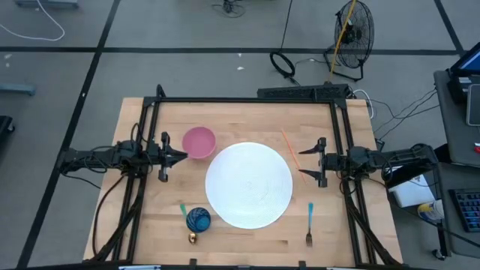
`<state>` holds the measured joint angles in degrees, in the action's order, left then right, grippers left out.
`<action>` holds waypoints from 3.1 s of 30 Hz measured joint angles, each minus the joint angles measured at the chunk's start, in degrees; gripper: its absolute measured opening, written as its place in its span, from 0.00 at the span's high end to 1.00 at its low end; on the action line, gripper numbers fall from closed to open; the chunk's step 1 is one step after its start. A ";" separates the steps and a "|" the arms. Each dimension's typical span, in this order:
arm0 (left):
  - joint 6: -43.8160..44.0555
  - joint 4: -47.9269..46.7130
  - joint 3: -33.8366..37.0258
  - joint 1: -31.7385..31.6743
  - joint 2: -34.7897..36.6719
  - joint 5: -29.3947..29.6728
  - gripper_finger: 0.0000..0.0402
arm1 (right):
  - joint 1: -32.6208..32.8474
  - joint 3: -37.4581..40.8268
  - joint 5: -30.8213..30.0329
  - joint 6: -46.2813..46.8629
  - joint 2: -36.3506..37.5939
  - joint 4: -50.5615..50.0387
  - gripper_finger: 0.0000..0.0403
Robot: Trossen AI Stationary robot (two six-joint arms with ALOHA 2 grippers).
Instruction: Pick & Place Utensil
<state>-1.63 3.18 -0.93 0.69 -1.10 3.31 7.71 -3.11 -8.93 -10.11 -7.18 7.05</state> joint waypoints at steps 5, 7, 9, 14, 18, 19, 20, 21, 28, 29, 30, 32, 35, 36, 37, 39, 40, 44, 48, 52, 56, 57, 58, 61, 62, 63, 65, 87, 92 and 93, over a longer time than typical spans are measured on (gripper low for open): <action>-0.02 0.01 0.00 0.00 -0.01 0.00 0.91 | 0.01 -0.01 0.01 0.02 0.00 0.01 0.27; -0.01 0.01 0.00 0.00 -0.01 0.02 0.91 | 0.00 0.00 0.02 0.01 0.00 0.01 0.27; 0.00 0.02 0.00 0.00 -0.02 0.02 0.91 | 0.00 -0.02 0.02 0.00 0.00 0.00 0.27; 0.00 0.00 0.00 -0.01 -0.01 0.01 0.91 | 0.01 -0.01 0.01 0.02 0.00 0.00 0.27; -0.02 0.01 0.00 0.00 -0.01 0.00 0.91 | 0.02 -0.02 0.02 0.02 -0.01 0.00 0.27; -0.01 0.01 0.00 -0.01 -0.02 0.01 0.91 | 0.01 0.00 0.02 0.01 0.00 0.00 0.27; 0.00 0.00 0.00 0.00 -0.02 0.02 0.91 | 0.01 -0.01 0.00 0.02 0.00 0.00 0.27; -0.02 0.02 0.00 0.00 -0.02 0.00 0.91 | 0.00 -0.01 0.01 0.02 -0.01 0.00 0.27; -0.02 0.02 0.00 -0.01 -0.01 0.01 0.91 | 0.00 0.00 0.00 0.02 0.00 0.00 0.27; -0.01 0.01 0.00 0.00 -0.01 0.02 0.91 | 0.00 -0.02 0.00 0.02 0.00 0.00 0.27; -0.02 0.00 0.00 0.00 -0.01 0.01 0.91 | 0.00 -0.01 0.02 0.02 0.00 0.00 0.27; -0.01 0.01 0.00 0.00 -0.02 0.02 0.91 | 0.00 -0.01 0.01 0.02 0.00 0.00 0.27; -0.01 0.02 0.00 0.00 -0.02 0.02 0.91 | 0.02 -0.02 0.02 0.01 -0.01 0.02 0.27; -0.02 0.02 0.00 -0.01 -0.01 0.01 0.91 | 0.00 0.00 0.00 0.02 0.00 0.00 0.27; -0.02 0.01 0.00 0.00 -0.01 0.02 0.91 | 0.02 0.00 0.02 0.00 0.00 0.00 0.27; -0.02 0.02 0.00 0.00 0.00 0.00 0.91 | 0.01 -0.02 0.01 0.01 0.00 0.00 0.27; -0.02 0.02 0.00 0.00 -0.02 0.00 0.91 | 0.02 0.00 0.02 0.02 0.00 0.00 0.27; -0.01 0.01 0.00 -0.01 -0.01 0.00 0.91 | 0.00 0.00 0.02 0.02 0.00 0.00 0.27; -0.02 0.02 0.00 0.00 -0.02 0.02 0.91 | 0.00 -0.02 0.01 -0.21 0.00 0.00 0.27; -0.02 0.01 0.00 0.00 0.00 0.01 0.91 | 0.00 0.00 0.00 -1.87 0.00 0.00 0.27; -0.02 0.01 0.00 0.00 -0.02 0.00 0.91 | 0.00 -0.01 0.01 -1.92 -0.01 0.01 0.27; 0.00 0.02 0.00 -0.02 -0.02 0.00 0.91 | 0.01 0.00 0.00 -1.92 0.00 0.00 0.27; -0.02 0.02 0.00 0.00 -0.02 0.02 0.91 | 0.00 -0.02 0.00 -1.92 0.00 0.00 0.27; 0.86 0.02 0.00 0.00 0.00 0.00 0.91 | 0.00 0.00 0.02 -1.92 0.00 0.00 0.27; 1.88 0.02 0.00 0.00 0.00 0.00 0.91 | 0.02 -0.02 0.00 -1.92 0.00 0.00 0.27; 3.61 0.02 0.00 0.00 -0.01 -0.02 0.91 | 0.02 0.00 0.00 -1.92 0.00 0.00 0.27; 8.39 0.04 0.00 0.00 0.00 0.00 0.91 | 0.01 -0.01 0.02 -1.67 0.00 0.03 0.27; 8.86 -0.57 0.00 0.00 -0.01 2.68 0.91 | 0.00 0.00 -1.94 22.67 -0.02 6.45 0.27; 6.62 -1.38 -0.02 -0.02 -0.02 5.09 0.91 | -0.13 0.00 -3.23 18.49 -0.02 6.42 0.27; 6.73 -1.40 -0.02 -0.02 0.00 5.14 0.91 | -0.13 0.00 -3.13 17.74 -0.02 6.41 0.27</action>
<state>5.10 1.78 -0.95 0.67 -1.10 8.45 7.57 -3.11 -12.06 7.63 -7.20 13.46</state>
